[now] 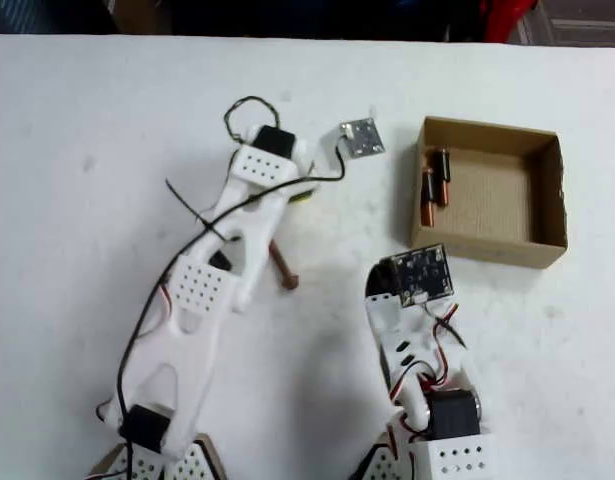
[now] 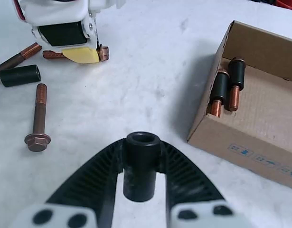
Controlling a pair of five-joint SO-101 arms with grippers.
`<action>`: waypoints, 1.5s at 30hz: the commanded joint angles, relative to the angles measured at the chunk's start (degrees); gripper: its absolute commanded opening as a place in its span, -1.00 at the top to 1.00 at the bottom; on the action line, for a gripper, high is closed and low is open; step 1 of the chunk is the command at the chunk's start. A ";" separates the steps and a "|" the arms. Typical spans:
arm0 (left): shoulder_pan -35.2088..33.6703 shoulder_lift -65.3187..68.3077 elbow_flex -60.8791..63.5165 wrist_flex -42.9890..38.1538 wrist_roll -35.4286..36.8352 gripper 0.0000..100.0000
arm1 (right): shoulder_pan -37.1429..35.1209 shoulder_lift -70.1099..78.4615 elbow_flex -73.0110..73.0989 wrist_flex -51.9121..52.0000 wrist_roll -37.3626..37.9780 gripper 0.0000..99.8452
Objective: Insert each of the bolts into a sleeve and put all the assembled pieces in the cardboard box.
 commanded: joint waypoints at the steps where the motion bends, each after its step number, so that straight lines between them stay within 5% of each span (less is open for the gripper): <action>1: -0.22 -1.01 -9.32 7.12 -0.18 0.94 | 0.13 -0.57 -0.44 -1.10 0.00 0.97; 10: 0.13 -2.59 -21.27 17.93 0.09 0.94 | 0.13 -0.57 0.18 -1.36 0.00 0.96; 16: -0.31 -8.31 -21.27 18.20 11.87 0.94 | 0.04 -0.57 0.53 -2.24 0.00 0.97; 31: -0.48 -22.90 -20.84 18.55 18.90 0.96 | -7.52 -0.57 5.19 -6.99 0.00 0.97; 45: -0.13 -45.85 9.58 18.29 18.99 0.96 | -8.92 -0.57 6.42 -9.89 -0.35 0.97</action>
